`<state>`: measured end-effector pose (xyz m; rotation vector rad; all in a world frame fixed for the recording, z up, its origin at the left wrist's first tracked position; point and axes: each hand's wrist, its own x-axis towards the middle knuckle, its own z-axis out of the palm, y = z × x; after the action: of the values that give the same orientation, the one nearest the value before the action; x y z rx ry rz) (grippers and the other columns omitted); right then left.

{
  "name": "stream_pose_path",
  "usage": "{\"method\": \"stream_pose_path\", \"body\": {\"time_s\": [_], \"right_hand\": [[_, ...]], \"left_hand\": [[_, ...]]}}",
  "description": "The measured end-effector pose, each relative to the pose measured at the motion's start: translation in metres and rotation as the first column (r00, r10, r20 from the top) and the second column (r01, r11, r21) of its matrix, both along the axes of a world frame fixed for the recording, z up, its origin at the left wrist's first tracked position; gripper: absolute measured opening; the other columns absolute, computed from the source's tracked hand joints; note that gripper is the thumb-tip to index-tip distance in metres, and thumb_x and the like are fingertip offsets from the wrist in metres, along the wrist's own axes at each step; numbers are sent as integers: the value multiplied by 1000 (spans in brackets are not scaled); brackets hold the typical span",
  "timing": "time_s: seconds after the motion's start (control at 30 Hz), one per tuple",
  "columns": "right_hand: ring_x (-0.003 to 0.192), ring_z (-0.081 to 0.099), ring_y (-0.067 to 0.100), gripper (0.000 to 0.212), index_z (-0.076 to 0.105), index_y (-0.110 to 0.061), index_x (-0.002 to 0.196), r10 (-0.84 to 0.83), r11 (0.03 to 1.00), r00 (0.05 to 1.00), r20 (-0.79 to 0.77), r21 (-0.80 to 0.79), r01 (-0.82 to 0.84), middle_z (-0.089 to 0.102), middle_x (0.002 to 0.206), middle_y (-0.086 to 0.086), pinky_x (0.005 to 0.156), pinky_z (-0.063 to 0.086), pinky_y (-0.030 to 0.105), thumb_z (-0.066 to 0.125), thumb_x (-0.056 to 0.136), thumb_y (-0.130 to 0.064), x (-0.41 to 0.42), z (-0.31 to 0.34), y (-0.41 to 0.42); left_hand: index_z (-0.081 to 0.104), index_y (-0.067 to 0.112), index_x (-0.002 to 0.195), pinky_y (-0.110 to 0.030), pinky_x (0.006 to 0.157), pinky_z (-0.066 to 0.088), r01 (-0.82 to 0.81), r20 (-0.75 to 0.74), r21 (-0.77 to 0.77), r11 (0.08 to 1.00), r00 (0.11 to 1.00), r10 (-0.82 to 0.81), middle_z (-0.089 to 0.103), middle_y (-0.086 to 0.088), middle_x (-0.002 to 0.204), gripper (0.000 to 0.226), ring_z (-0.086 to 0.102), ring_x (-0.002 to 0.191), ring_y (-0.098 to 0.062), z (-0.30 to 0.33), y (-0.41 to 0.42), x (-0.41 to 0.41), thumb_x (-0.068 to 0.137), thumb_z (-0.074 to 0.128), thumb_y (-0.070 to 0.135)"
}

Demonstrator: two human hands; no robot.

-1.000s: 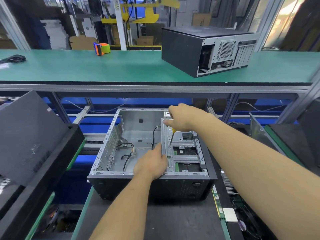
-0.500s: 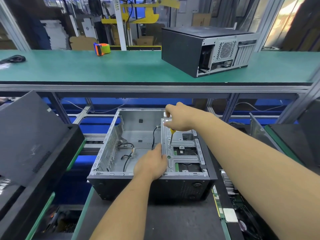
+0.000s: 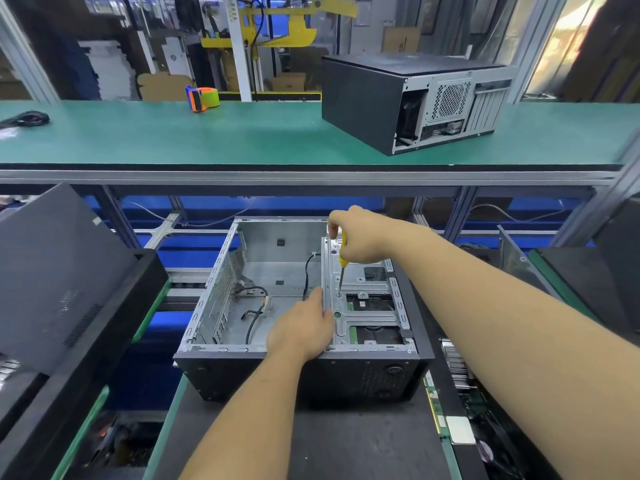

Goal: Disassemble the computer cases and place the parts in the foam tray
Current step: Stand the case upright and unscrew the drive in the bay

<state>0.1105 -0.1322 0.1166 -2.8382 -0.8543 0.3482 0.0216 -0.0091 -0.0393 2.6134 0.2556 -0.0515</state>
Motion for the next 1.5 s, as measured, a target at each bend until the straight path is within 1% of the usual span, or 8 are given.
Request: {"method": "stream_pose_path", "body": {"time_s": [0.17, 0.4, 0.57, 0.67, 0.9, 1.13, 1.3, 1.5], "right_hand": [[66, 49, 21, 38, 46, -13, 78, -45, 993, 986, 163, -103, 63, 54, 80, 6, 63, 41, 35, 40, 107, -37, 0, -1, 3], [77, 51, 17, 25, 54, -17, 110, 62, 998, 998, 21, -19, -62, 46, 95, -3, 58, 37, 28, 56, 89, -5, -2, 5, 1], [74, 51, 22, 30, 48, -14, 95, -20, 997, 996, 88, -76, 27, 46, 87, 1, 67, 42, 37, 49, 101, -43, 1, 0, 4], [69, 51, 24, 37, 43, -14, 77, -7, 994, 986, 167, -108, 26, 54, 81, 6, 60, 40, 35, 41, 106, -36, 2, -2, 5], [84, 54, 21, 15, 55, -15, 103, 58, 998, 997, 59, 0, -58, 55, 92, -1, 67, 45, 33, 55, 89, -12, -5, 1, 7], [70, 52, 22, 24, 49, -12, 95, -7, 1000, 986, 168, -15, 10, 56, 89, 7, 60, 39, 35, 47, 104, -34, -6, -8, 4], [76, 50, 14, 22, 51, -18, 104, 27, 999, 997, 74, 34, -29, 48, 89, -4, 59, 38, 30, 58, 86, -8, -6, -3, 0], [69, 49, 18, 23, 46, -16, 97, -25, 1000, 989, 147, -9, 27, 52, 86, 2, 65, 43, 36, 53, 101, -37, -7, -7, 0]], "left_hand": [[41, 27, 140, -36, 73, 41, -10, -12, 5, 1000, 1000, 10, 68, -4, 120, 39, 51, 87, -22, -2, 1, 1, 103, 34, 37], [41, 29, 139, -36, 73, 40, -11, -15, -6, 1000, 1000, 11, 68, -3, 120, 38, 51, 86, -23, -2, 1, 1, 102, 35, 38], [42, 28, 139, -36, 73, 39, -14, -16, 0, 1000, 1000, 14, 68, -3, 121, 38, 50, 86, -22, -1, 0, 1, 103, 35, 38], [43, 27, 135, -37, 74, 41, -16, -28, -2, 1000, 999, 16, 68, -4, 120, 36, 51, 86, -24, 0, 0, 1, 102, 35, 37], [42, 26, 137, -37, 75, 40, -27, -40, -3, 1000, 999, 27, 66, -5, 124, 39, 49, 88, -23, 2, -1, -1, 101, 37, 40], [49, 29, 120, -39, 76, 44, -28, -21, -36, 999, 999, 28, 61, 2, 122, 25, 55, 90, -23, 5, -3, -2, 101, 37, 40], [21, 35, 157, -38, 81, 39, 21, -1, 14, 1000, 1000, -21, 37, 4, 153, 54, 58, 120, -30, -2, -1, 1, 105, 33, 45], [53, 27, 146, -31, 104, 38, -50, 95, -290, 956, 992, 81, 48, -1, 149, 43, 52, 132, -21, 0, 11, 20, 104, 54, 34]]}}
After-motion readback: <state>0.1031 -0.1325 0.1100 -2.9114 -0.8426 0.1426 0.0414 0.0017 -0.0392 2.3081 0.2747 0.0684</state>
